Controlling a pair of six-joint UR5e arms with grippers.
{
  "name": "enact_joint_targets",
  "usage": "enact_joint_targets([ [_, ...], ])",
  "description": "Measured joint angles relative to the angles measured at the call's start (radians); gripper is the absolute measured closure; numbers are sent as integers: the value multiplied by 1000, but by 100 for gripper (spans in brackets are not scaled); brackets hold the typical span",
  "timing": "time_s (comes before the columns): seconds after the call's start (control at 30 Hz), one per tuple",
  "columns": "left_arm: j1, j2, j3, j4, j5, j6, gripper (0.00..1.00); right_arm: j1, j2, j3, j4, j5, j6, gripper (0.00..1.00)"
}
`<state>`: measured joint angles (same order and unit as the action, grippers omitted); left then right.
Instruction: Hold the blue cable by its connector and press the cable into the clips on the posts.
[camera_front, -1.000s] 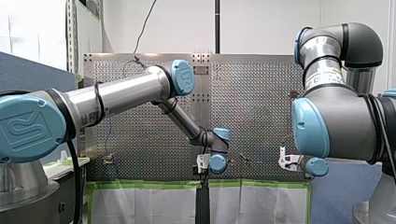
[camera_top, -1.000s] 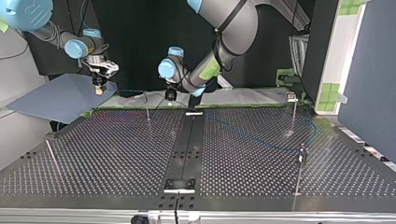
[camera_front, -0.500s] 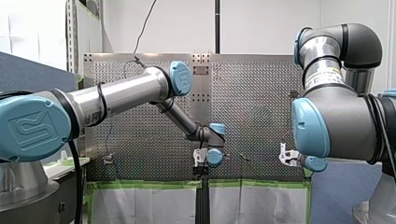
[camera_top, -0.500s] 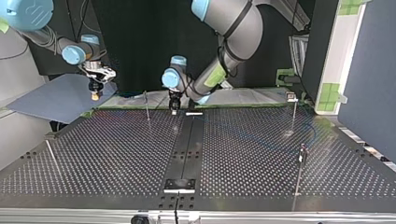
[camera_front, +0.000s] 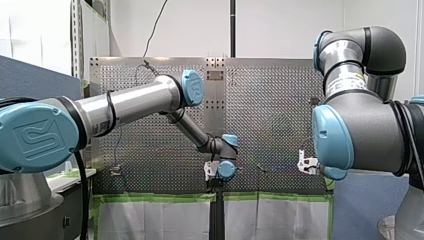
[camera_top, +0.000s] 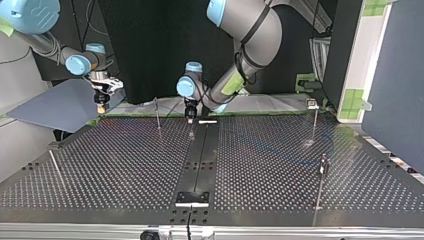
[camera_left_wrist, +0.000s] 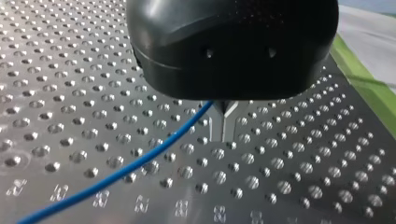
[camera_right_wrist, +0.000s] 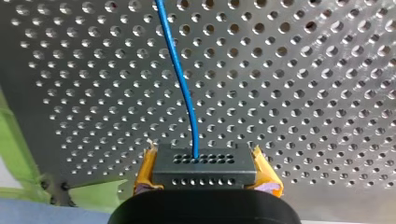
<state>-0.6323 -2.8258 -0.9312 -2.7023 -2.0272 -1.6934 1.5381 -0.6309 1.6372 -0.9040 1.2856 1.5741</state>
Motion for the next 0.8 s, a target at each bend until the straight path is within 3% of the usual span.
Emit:
enact_joint_targets([
  [0.27,2,-1,3,15,-18,11,100,2,27,-37,14,-1,6,100],
  [0.43,-1,-1,12,19,-23,13,100,4,70,-80,53,1,-7,100],
  [0.6,-3,-1,24,18,-27,14,100,5,115,-127,99,-1,-6,100],
  [0.8,-3,-1,22,17,-35,14,100,4,132,-185,138,-5,-4,100],
])
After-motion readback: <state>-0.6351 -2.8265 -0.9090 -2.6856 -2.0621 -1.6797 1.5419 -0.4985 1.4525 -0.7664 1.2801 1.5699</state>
